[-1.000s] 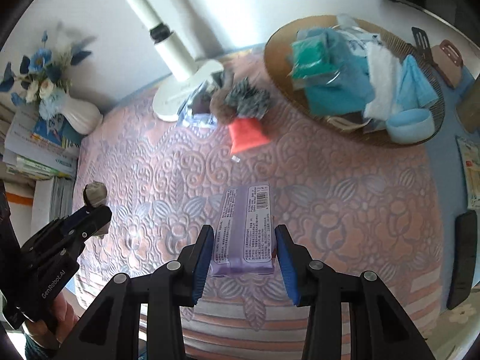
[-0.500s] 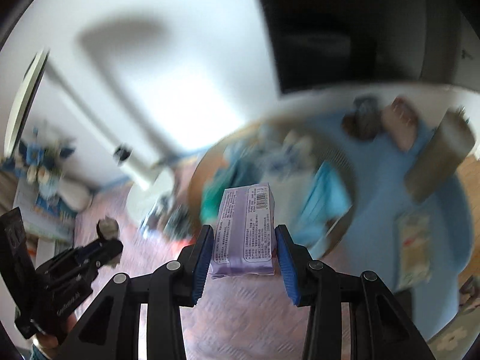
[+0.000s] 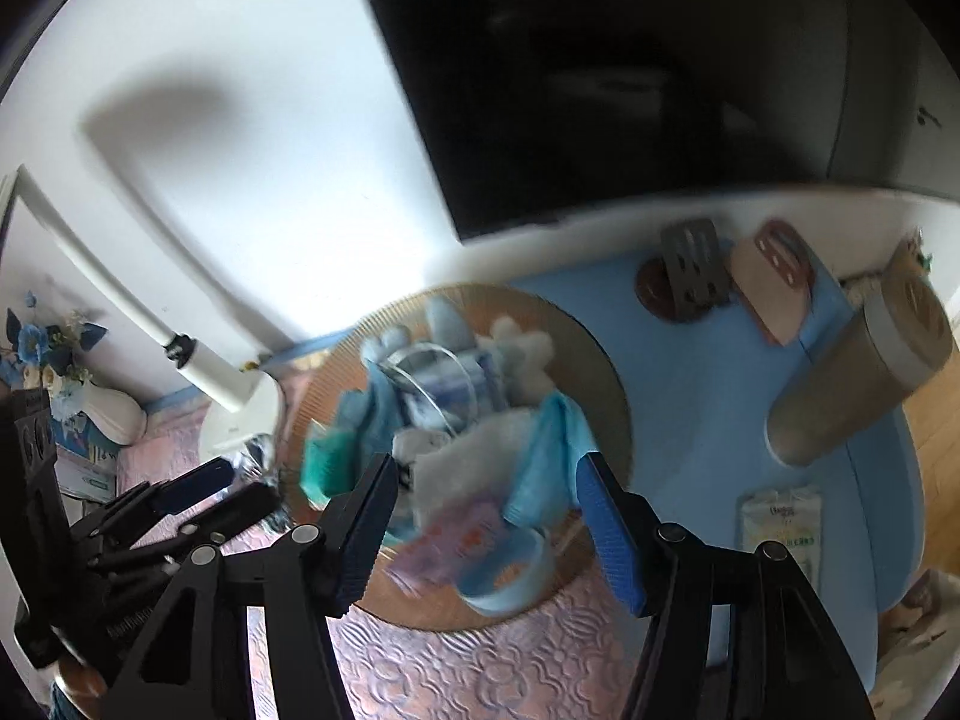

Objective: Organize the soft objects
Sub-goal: 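Grasp the grey cloth with the left tool while the right tool grasps the checked scrunchie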

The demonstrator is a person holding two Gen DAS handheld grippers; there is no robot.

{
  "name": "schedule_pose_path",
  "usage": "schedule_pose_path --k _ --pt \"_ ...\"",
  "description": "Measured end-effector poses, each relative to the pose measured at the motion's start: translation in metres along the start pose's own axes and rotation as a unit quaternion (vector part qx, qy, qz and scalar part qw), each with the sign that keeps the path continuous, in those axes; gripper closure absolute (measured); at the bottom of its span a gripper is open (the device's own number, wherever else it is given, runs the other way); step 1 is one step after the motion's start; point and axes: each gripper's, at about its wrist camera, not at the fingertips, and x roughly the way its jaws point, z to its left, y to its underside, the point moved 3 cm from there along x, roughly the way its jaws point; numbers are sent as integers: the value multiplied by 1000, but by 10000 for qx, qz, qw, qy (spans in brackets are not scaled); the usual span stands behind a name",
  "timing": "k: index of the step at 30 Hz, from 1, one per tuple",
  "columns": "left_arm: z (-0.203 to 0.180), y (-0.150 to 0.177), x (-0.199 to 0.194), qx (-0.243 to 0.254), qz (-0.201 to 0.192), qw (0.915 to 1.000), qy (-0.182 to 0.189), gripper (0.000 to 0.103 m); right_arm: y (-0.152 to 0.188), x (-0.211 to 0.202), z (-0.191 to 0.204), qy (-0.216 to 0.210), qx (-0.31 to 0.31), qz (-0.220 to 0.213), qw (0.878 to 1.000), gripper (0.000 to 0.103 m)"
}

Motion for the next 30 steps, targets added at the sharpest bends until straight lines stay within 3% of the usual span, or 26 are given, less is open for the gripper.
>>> schedule_pose_path --k 8,16,21,24,30 --pt "36 30 -22 -783 -79 9965 -276 46 15 1 -1 -145 -29 135 9998 43" --pt "85 50 -75 -1331 -404 9869 -822 46 26 1 57 -723 -588 253 9953 43" --pt "124 75 -89 -1593 -298 9797 -1177 46 41 15 99 -1051 -842 491 9897 43" --pt "142 82 -82 -1656 -147 9800 -1095 48 53 23 120 -1218 -888 674 9863 43" --pt "167 70 -54 -1365 105 9876 -773 48 73 46 159 -1116 -914 926 9852 43"
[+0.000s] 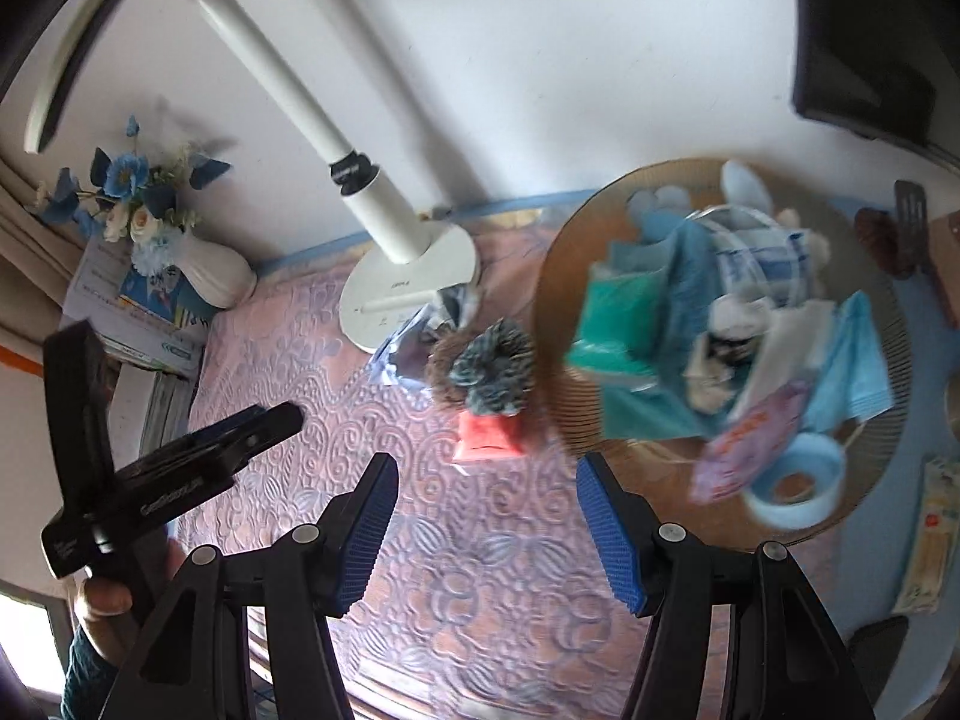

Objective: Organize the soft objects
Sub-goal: 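Grasp the grey cloth with the left tool while the right tool grasps the checked scrunchie, then carry the grey cloth and checked scrunchie onto the amber plate and release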

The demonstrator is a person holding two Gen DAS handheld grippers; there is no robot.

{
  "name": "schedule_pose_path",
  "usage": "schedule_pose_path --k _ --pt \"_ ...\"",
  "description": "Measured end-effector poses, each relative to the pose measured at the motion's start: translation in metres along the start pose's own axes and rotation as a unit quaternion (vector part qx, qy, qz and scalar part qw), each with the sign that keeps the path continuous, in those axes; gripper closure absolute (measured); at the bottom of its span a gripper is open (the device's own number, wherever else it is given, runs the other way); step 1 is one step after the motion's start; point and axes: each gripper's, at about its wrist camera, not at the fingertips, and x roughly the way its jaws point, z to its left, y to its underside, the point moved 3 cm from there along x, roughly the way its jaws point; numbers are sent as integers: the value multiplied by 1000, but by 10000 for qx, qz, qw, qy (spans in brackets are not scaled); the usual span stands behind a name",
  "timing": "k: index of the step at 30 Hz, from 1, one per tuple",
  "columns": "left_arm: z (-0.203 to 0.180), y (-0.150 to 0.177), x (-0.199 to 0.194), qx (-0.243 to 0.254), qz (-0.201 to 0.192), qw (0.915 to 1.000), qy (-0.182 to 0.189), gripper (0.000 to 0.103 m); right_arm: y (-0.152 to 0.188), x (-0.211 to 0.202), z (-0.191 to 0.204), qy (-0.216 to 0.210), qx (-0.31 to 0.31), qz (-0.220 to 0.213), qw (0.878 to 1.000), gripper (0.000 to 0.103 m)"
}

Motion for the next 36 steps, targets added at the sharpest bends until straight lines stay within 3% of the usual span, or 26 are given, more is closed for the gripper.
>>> schedule_pose_path --k 3,10,14,21,24,27,29,31,36 --pt "5 -12 19 370 218 9990 73 48 0 17 14 88 11 68 9999 43" --pt "7 -32 67 968 681 9922 403 51 0 55 20 165 521 100 9985 55" --pt "4 -34 89 1080 910 9884 564 53 -6 69 16 230 783 -120 9966 56" --pt "1 -30 104 1029 921 9877 729 55 -22 89 13 441 880 -333 9946 56" --pt "0 -30 107 1028 882 9883 701 67 -27 104 10 461 954 -261 9940 56" --pt "2 -28 112 995 856 9889 703 72 -29 118 5 464 1013 -165 9936 56" --pt "4 -27 108 984 737 9899 702 75 -29 123 4 393 1057 -132 9935 78" --pt "8 -26 98 983 600 9910 688 76 -28 123 5 233 1041 -142 9942 90" --pt "23 -18 72 888 430 9930 646 76 -14 105 13 -30 779 -180 9968 93"
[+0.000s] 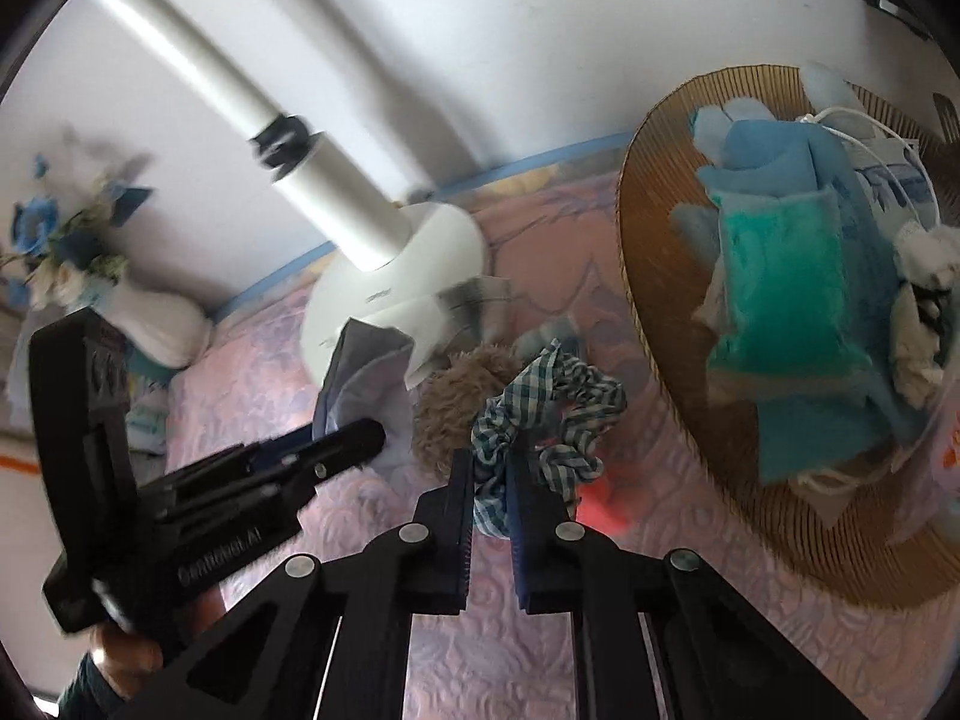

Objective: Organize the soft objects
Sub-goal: 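Carry the grey cloth and checked scrunchie onto the amber plate and release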

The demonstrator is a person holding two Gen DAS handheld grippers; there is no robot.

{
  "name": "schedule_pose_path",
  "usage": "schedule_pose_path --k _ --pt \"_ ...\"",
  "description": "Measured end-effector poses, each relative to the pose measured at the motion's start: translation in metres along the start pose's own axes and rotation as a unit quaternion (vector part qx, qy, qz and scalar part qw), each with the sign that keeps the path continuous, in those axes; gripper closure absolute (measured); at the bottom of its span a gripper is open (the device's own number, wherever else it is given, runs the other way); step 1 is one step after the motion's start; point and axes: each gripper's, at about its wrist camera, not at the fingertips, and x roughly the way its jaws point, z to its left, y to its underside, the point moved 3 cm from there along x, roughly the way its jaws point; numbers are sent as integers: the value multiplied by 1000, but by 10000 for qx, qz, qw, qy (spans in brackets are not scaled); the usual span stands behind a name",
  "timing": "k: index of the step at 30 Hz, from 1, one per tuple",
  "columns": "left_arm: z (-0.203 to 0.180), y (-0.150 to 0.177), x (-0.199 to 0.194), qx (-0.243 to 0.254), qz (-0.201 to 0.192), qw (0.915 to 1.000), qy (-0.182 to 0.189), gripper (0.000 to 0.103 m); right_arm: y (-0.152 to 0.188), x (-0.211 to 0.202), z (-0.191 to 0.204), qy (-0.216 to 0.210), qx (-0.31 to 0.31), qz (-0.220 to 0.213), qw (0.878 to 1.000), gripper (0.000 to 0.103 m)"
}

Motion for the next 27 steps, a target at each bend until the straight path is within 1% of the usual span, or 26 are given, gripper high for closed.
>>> schedule_pose_path --k 2,5,7,10,12,14,16,18,19,20,22,24,27 --pt "5 7 -10 -70 -39 10000 -38 76 12 -13 -1 -11 -66 19 10000 93" --pt "12 24 -23 -173 -40 9997 -139 76 31 -29 -2 -40 -234 187 9995 93" --pt "17 37 -29 -276 4 9994 -209 76 46 -36 -5 77 -425 329 9985 93" --pt "23 64 -36 -505 123 9981 -345 76 67 -39 -11 399 -743 555 9949 93" --pt "26 78 -40 -631 168 9969 -434 76 78 -38 -20 452 -773 715 9934 92" --pt "27 92 -42 -735 233 9957 -519 76 86 -33 -31 460 -716 958 9917 89" --pt "28 102 -42 -845 307 9942 -584 76 90 -34 -42 466 -635 1102 9908 86" --pt "28 110 -44 -934 312 9932 -624 76 93 -38 -49 460 -619 1170 9901 76" --pt "27 113 -45 -979 302 9928 -626 76 94 -40 -53 552 -647 1177 9894 59" --pt "25 116 -46 -1020 283 9923 -635 76 95 -44 -58 667 -665 1108 9894 46" --pt "23 119 -47 -1069 258 9917 -667 76 94 -49 -65 644 -645 1011 9907 44" --pt "19 121 -50 -1110 214 9912 -684 76 95 -48 -71 582 -609 1090 9905 44" --pt "13 124 -53 -1128 164 9910 -707 76 95 -37 -69 291 -584 1275 9897 40"
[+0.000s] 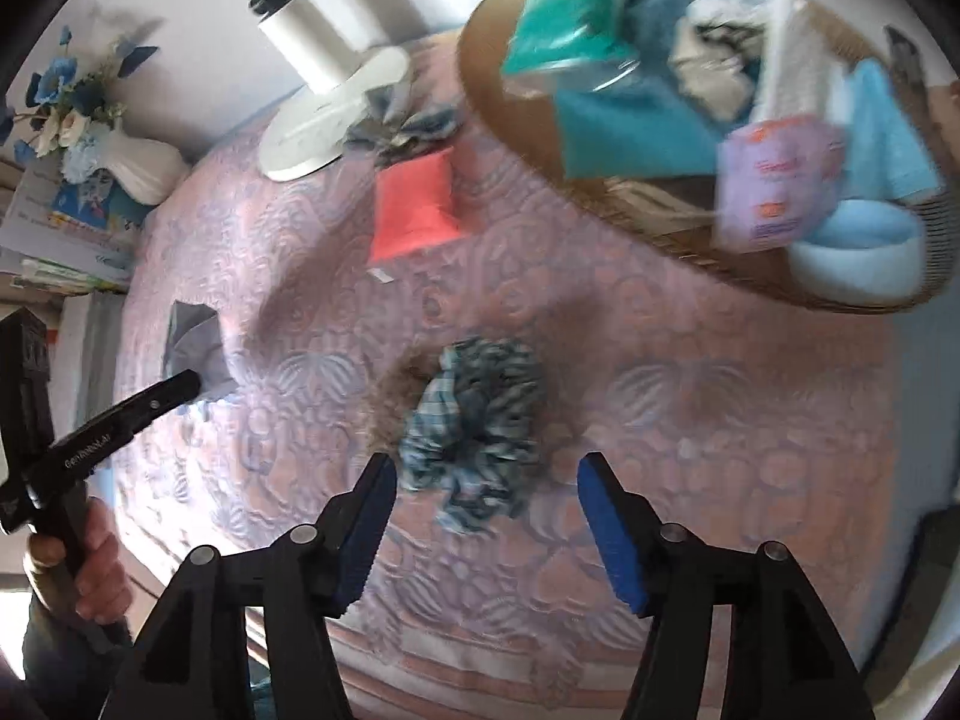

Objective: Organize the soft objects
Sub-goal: 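Carry the grey cloth and checked scrunchie onto the amber plate and release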

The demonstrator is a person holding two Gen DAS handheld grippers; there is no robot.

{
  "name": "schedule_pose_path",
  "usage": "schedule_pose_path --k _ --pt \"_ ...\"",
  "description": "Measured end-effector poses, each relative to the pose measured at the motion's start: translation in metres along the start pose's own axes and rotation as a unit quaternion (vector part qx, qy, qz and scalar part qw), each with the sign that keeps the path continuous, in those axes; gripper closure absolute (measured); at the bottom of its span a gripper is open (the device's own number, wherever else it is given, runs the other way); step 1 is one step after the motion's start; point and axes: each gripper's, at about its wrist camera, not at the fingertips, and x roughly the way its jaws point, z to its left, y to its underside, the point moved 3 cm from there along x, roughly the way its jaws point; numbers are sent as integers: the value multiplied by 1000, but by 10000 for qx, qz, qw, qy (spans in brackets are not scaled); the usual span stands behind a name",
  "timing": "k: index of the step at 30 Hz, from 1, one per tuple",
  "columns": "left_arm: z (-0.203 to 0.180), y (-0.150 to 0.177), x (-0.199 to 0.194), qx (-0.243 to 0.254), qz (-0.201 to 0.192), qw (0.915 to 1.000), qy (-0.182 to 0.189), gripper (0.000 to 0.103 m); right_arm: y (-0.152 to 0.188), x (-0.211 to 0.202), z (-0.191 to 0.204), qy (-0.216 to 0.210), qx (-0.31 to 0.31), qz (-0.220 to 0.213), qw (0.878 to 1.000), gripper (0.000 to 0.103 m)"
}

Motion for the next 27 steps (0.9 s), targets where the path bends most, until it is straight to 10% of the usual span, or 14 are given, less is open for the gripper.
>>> schedule_pose_path --k 9,17,27 --pt "-13 14 -13 -94 -97 9999 -70 76 -17 35 0 -380 231 179 9988 39" --pt "-30 15 -14 -48 -146 9999 -51 76 -14 17 6 -562 -179 33 9983 77" --pt "-74 -4 -35 311 -446 9984 119 76 -14 -47 2 -545 -455 -605 9956 81"
